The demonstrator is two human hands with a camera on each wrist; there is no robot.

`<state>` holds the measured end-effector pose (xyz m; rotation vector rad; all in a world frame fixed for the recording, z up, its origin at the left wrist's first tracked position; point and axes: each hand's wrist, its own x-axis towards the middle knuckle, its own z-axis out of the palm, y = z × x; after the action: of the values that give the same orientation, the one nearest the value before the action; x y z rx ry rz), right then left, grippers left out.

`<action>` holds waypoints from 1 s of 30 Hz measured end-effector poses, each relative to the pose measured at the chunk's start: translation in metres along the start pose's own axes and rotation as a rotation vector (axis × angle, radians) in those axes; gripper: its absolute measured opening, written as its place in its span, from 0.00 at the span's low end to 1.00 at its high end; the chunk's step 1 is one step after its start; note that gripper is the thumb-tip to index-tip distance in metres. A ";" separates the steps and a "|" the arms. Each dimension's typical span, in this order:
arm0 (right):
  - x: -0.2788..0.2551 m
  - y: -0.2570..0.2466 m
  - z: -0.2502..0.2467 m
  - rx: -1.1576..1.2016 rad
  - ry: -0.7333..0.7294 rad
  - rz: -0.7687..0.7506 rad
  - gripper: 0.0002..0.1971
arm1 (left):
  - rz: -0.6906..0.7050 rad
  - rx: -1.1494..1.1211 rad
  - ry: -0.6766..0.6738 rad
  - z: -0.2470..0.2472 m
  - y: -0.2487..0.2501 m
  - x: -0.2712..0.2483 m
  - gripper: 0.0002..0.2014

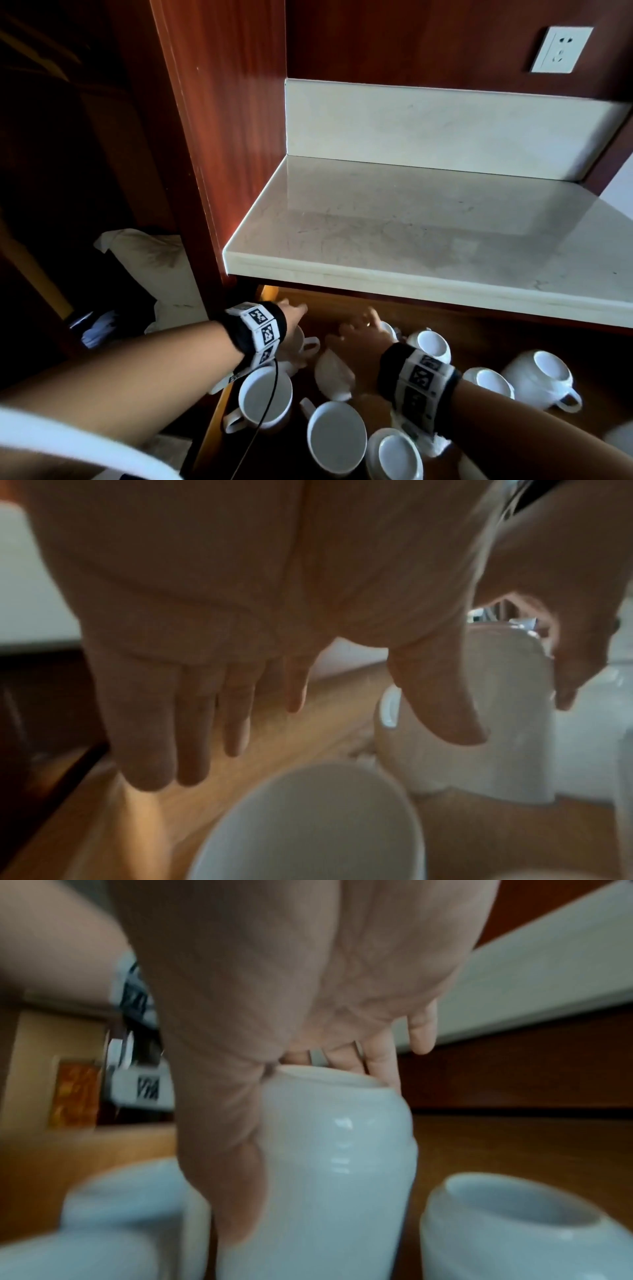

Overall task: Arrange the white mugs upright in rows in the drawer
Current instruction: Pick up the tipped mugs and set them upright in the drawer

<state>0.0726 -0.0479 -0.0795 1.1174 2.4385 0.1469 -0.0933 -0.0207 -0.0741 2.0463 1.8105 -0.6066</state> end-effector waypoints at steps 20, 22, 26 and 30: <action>-0.046 0.082 -0.001 1.568 0.380 0.390 0.18 | 0.375 -0.184 0.256 -0.019 0.035 -0.005 0.41; -0.052 0.084 -0.001 1.581 0.355 0.403 0.20 | 0.355 -0.113 0.181 -0.014 0.042 -0.001 0.41; -0.058 0.081 0.002 1.550 0.363 0.424 0.18 | 0.370 -0.064 0.078 -0.006 0.059 0.006 0.41; -0.060 0.081 0.005 1.517 0.360 0.434 0.18 | 0.352 0.111 0.018 0.000 0.072 0.011 0.41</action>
<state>0.1652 -0.0386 -0.0397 2.2852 2.3180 -1.7421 -0.0214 -0.0209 -0.0819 2.3750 1.4006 -0.5957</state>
